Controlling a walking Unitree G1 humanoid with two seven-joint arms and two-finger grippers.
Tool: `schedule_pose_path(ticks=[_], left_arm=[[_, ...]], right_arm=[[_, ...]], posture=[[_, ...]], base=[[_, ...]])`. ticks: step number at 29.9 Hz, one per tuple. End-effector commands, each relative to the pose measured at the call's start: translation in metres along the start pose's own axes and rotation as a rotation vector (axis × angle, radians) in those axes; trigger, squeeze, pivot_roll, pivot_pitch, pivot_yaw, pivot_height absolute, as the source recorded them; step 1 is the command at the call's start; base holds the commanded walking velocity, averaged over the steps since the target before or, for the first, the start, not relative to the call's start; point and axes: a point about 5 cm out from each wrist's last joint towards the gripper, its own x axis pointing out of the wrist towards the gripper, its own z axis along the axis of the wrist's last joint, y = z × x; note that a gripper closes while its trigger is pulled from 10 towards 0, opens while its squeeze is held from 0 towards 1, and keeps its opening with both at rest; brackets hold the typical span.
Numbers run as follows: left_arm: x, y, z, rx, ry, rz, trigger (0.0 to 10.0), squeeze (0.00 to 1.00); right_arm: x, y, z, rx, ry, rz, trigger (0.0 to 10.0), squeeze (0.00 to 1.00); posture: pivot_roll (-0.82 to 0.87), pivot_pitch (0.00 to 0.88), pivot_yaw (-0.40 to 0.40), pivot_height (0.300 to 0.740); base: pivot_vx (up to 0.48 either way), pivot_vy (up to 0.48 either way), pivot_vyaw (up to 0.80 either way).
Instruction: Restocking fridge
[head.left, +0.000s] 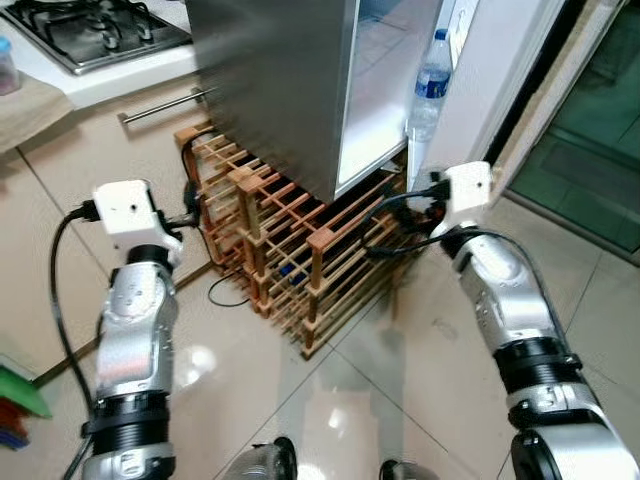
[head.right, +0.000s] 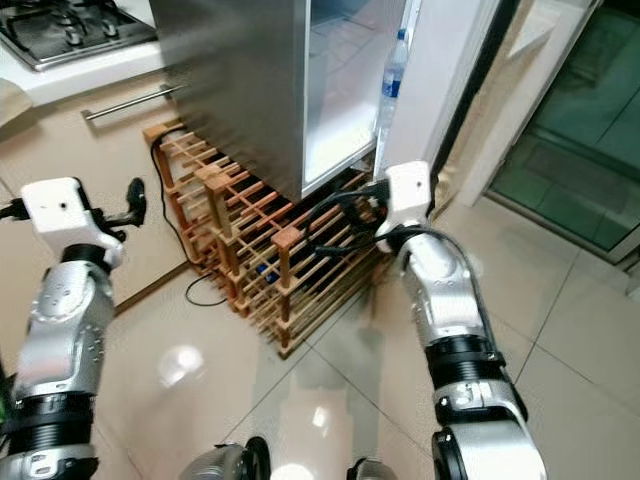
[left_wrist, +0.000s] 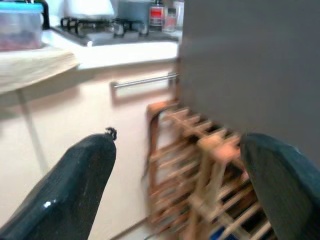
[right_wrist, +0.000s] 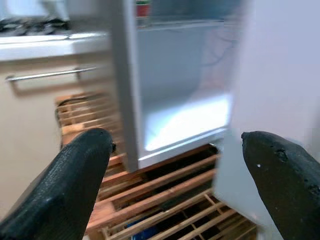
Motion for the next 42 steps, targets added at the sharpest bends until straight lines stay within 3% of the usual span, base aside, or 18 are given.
schedule_pose_path(ticks=[1, 2, 3, 7, 14, 17, 20, 21, 22, 23, 26, 28, 30, 34, 38, 42], left_arm=[[-0.002, -0.002, 0.005, 0.018, 0.008, -0.042, 10.0, 0.0], [-0.002, -0.002, 0.005, 0.018, 0.008, -0.042, 10.0, 0.0], [-0.001, -0.006, 0.007, 0.02, 0.009, -0.059, 10.0, 0.0], [0.0, -0.013, 0.004, 0.021, 0.039, -0.085, 10.0, 0.0], [0.001, -0.016, 0.004, 0.033, 0.07, -0.116, 10.0, 0.0], [0.003, -0.021, 0.011, 0.044, 0.035, -0.155, 10.0, 0.0], [0.002, -0.023, 0.014, 0.029, 0.016, -0.158, 10.0, 0.0], [0.0, -0.031, 0.016, 0.008, -0.003, -0.182, 10.0, 0.0], [0.0, -0.031, 0.016, 0.008, -0.003, -0.182, 10.0, 0.0], [-0.004, -0.045, 0.02, -0.03, -0.036, -0.218, 10.0, 0.0], [-0.007, -0.07, 0.026, -0.116, -0.068, -0.28, 10.0, 0.0], [-0.008, -0.075, 0.028, -0.136, -0.074, -0.294, 10.0, 0.0], [-0.007, -0.089, 0.026, -0.194, -0.078, -0.317, 10.0, 0.0], [0.002, -0.093, 0.029, -0.207, -0.077, -0.31, 10.0, 0.0], [0.015, -0.09, 0.038, -0.236, -0.085, -0.269, 10.0, 0.0], [0.018, -0.091, 0.039, -0.241, -0.082, -0.26, 10.0, 0.0]], right_arm=[[-0.004, -0.014, -0.007, -0.024, 0.017, -0.063, 10.0, 0.0], [-0.004, -0.014, -0.007, -0.024, 0.017, -0.063, 10.0, 0.0], [-0.009, -0.026, -0.011, -0.04, 0.028, -0.114, 10.0, 0.0], [-0.019, -0.05, -0.013, -0.066, 0.03, -0.185, 10.0, 0.0], [-0.031, -0.075, -0.018, -0.109, 0.057, -0.262, 10.0, 0.0], [-0.021, -0.053, -0.011, -0.078, -0.004, -0.192, 10.0, 0.0], [-0.025, -0.039, -0.011, -0.044, -0.04, -0.185, 10.0, 0.0], [-0.033, -0.027, -0.01, -0.059, -0.065, -0.188, 10.0, 0.0], [-0.033, -0.027, -0.01, -0.059, -0.065, -0.188, 10.0, 0.0], [-0.047, -0.007, -0.002, -0.082, -0.112, -0.188, 10.0, 0.0], [-0.061, 0.007, 0.016, -0.118, -0.17, -0.186, 10.0, 0.0], [-0.064, 0.009, 0.019, -0.131, -0.182, -0.187, 10.0, 0.0], [-0.074, 0.023, 0.02, -0.166, -0.208, -0.143, 10.0, 0.0], [-0.076, 0.033, 0.01, -0.14, -0.154, -0.129, 10.0, 0.0], [-0.063, 0.045, 0.011, -0.116, -0.151, -0.075, 10.0, 0.0], [-0.058, 0.048, 0.014, -0.124, -0.151, -0.049, 10.0, 0.0]], posture=[[0.06, 0.17, 0.108, 0.74], [0.06, 0.17, 0.108, 0.74], [0.05, 0.185, 0.122, 0.74], [0.02, 0.21, 0.15, 0.74], [0.0, 0.238, 0.184, 0.74], [0.0, 0.225, 0.164, 0.74], [-0.02, 0.2, 0.117, 0.74], [-0.04, 0.186, 0.092, 0.74], [-0.04, 0.186, 0.092, 0.74], [-0.07, 0.173, 0.071, 0.74], [-0.14, 0.143, 0.024, 0.74], [-0.14, 0.143, 0.024, 0.74], [-0.18, 0.125, 0.017, 0.74], [-0.19, 0.104, 0.044, 0.74], [-0.19, 0.085, 0.068, 0.74], [-0.19, 0.071, 0.08, 0.74]], base=[[0.0, 0.0, 0.0], [0.0, 0.0, 0.0], [0.0, 0.0, 0.0], [0.0, 0.0, 0.0], [0.0, 0.0, 0.0], [0.0, 0.0, 0.0], [0.0, 0.0, 0.0], [0.0, 0.0, 0.0], [0.0, 0.0, 0.0], [0.0, 0.0, 0.0], [0.0, 0.0, 0.0], [0.0, 0.0, 0.0], [0.24, 0.0, 0.0], [0.48, 0.0, 0.0], [0.426, 0.137, 0.0], [0.335, 0.337, 0.0]])
